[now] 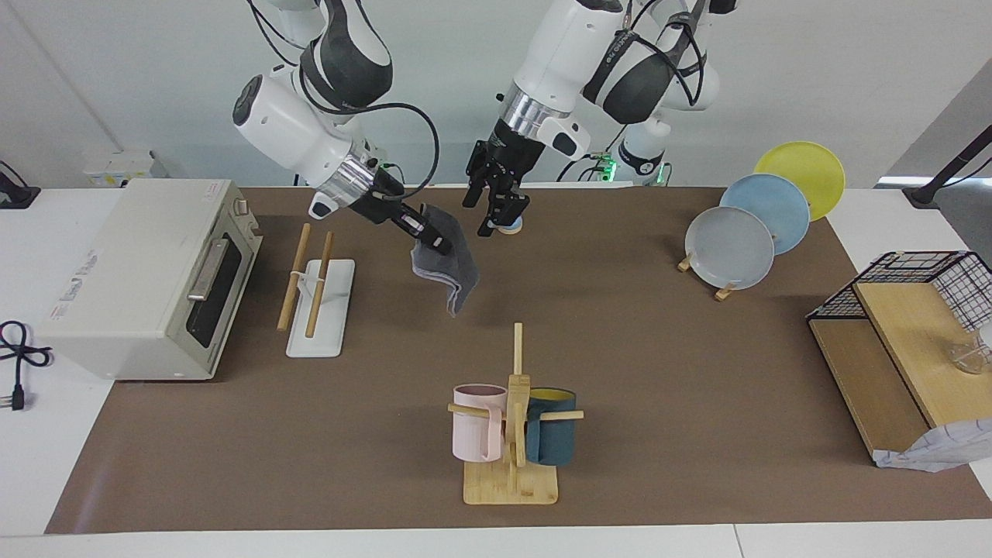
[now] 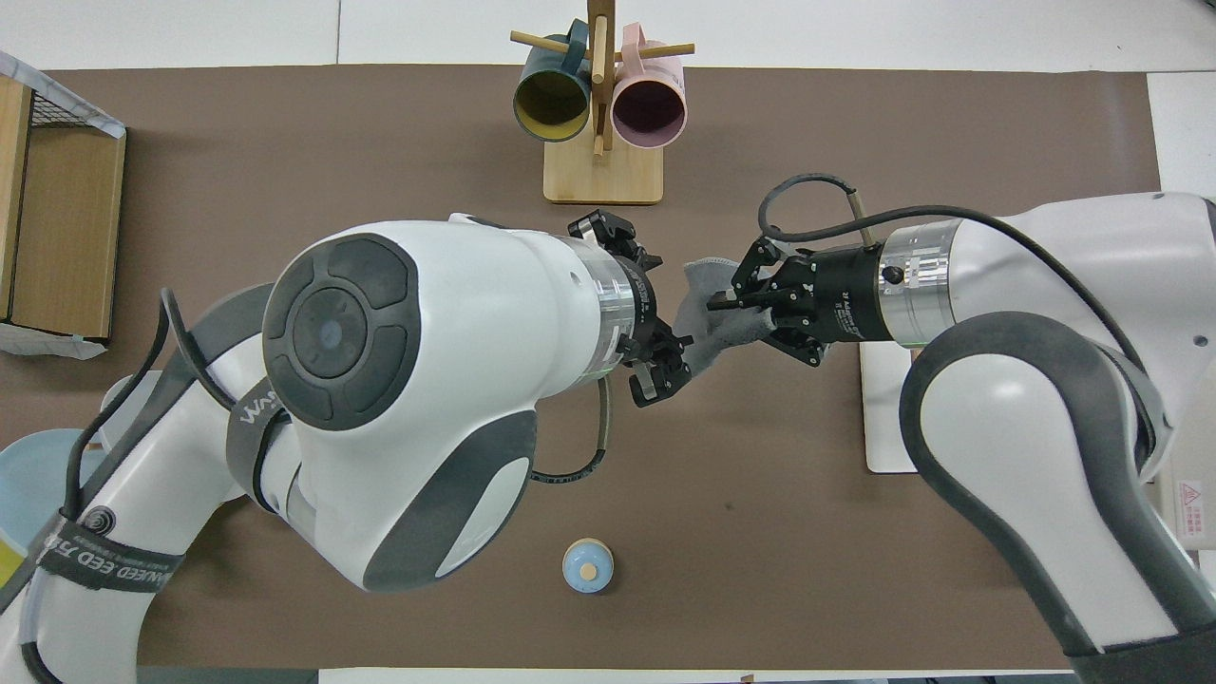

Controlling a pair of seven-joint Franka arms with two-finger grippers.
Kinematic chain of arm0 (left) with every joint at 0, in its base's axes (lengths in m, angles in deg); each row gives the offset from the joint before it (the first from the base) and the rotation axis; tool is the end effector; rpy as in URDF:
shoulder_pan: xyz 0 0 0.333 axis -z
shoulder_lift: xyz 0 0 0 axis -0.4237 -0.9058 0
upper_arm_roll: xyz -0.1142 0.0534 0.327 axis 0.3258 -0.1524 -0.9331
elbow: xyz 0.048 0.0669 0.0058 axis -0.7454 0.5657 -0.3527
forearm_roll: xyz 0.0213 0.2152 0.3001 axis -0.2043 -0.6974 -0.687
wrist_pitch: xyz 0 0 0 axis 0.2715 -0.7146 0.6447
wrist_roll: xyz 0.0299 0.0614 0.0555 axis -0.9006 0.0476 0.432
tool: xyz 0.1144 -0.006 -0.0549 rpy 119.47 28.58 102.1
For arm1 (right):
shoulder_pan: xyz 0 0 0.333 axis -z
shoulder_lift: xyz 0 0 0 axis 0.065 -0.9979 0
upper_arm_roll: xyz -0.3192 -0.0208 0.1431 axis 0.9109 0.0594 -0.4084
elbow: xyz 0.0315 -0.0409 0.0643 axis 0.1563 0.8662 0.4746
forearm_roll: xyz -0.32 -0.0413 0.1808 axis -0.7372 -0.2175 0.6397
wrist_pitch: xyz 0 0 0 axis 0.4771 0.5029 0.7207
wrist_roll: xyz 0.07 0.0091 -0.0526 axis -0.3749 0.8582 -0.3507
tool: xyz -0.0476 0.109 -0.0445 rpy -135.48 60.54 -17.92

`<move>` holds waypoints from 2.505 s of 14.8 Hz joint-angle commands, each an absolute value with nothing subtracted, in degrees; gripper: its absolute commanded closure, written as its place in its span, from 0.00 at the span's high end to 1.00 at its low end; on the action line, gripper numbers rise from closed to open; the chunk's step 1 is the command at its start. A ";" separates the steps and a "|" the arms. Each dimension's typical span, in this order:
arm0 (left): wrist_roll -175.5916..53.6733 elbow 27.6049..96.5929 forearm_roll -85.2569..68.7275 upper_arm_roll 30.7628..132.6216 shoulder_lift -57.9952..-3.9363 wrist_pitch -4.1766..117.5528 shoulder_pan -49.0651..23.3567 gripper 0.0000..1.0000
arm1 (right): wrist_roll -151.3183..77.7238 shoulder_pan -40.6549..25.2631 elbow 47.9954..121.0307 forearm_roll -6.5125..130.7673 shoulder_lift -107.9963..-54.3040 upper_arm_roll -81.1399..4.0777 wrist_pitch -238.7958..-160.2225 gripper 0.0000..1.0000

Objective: Fold towel and hang on rack

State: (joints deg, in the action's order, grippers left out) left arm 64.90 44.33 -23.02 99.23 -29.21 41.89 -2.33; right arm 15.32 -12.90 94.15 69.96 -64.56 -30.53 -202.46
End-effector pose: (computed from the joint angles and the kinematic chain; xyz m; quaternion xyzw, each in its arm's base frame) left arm 0.4625 -0.4280 0.6160 0.6068 0.7588 -0.1172 0.2056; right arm 0.5186 0.1894 0.5285 -0.8782 0.3692 0.0877 0.2910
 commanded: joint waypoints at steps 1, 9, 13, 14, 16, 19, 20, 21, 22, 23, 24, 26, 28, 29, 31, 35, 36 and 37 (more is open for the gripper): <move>55.91 47.91 -23.73 98.00 -26.62 41.79 -3.44 1.00 | 11.37 -10.96 96.41 61.10 -63.88 -30.72 -200.65 0.00; 19.00 54.76 -23.47 98.09 -24.33 41.09 -18.81 1.00 | -0.30 -3.14 101.17 43.61 -62.56 -30.63 -195.83 0.00; 2.13 55.38 -23.47 98.09 -24.25 40.04 -25.67 1.00 | -8.83 1.00 99.42 35.78 -62.56 -30.63 -192.14 0.00; -3.75 55.38 -23.30 98.09 -24.25 39.25 -27.69 1.00 | -9.98 1.61 98.80 34.28 -62.47 -30.63 -191.26 0.00; -14.91 55.29 -23.29 98.00 -24.25 37.50 -30.59 1.00 | -12.44 2.84 98.53 33.12 -61.86 -30.54 -190.37 0.00; -31.61 54.68 -23.38 97.91 -24.25 33.81 -33.94 1.00 | -15.43 4.95 98.62 31.02 -61.85 -30.63 -190.19 0.00; -36.36 54.42 -23.73 97.83 -24.16 32.49 -34.47 1.00 | -16.48 5.48 98.62 30.92 -61.85 -30.63 -190.28 0.00; -40.24 53.81 -23.91 97.82 -24.24 31.08 -34.82 1.00 | -17.02 5.92 98.71 30.92 -61.85 -30.63 -190.28 0.00; -43.24 53.02 -24.08 97.74 -24.33 29.59 -35.35 1.00 | -16.93 6.01 98.80 30.92 -61.77 -30.63 -190.28 0.00; -46.66 52.31 -26.43 97.48 -24.42 27.40 -35.35 1.00 | -16.93 6.01 98.89 30.92 -61.77 -30.63 -190.28 0.00; -50.44 51.70 -29.94 97.47 -24.25 25.55 -35.27 1.00 | -17.19 6.01 99.23 30.92 -61.68 -30.63 -190.37 0.00; -57.03 50.82 -31.99 97.39 -23.90 22.38 -35.01 1.00 | -19.21 6.97 99.41 30.22 -61.50 -30.63 -190.46 0.00; -62.93 50.72 -32.08 93.89 -22.32 19.13 -32.39 1.00 | -19.83 7.59 99.85 30.22 -61.33 -30.63 -190.54 0.00; -64.52 50.72 -32.08 91.26 -21.09 17.64 -29.76 1.00 | -20.62 7.68 100.03 30.13 -61.24 -30.54 -190.80 0.00; -66.02 50.72 -32.08 87.82 -18.90 14.39 -26.76 1.00 | -21.50 8.12 100.29 30.13 -61.24 -30.63 -190.98 0.00; -69.90 50.55 -32.08 85.96 -17.74 8.31 -24.63 1.00 | -22.47 8.30 100.99 30.13 -60.89 -30.63 -191.16 0.00; -69.81 50.55 -32.08 86.31 -17.83 8.22 -24.63 1.00 | -22.47 8.30 101.00 30.04 -60.89 -30.54 -191.07 0.00; -69.90 50.11 -32.08 86.40 -17.92 8.48 -24.63 1.00 | -22.56 8.30 101.00 30.04 -60.89 -30.54 -191.07 0.00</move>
State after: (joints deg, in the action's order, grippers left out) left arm -68.88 50.36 -30.88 87.15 -17.91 9.44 -25.84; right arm -20.94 7.22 99.62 31.22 -62.24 -30.05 -190.89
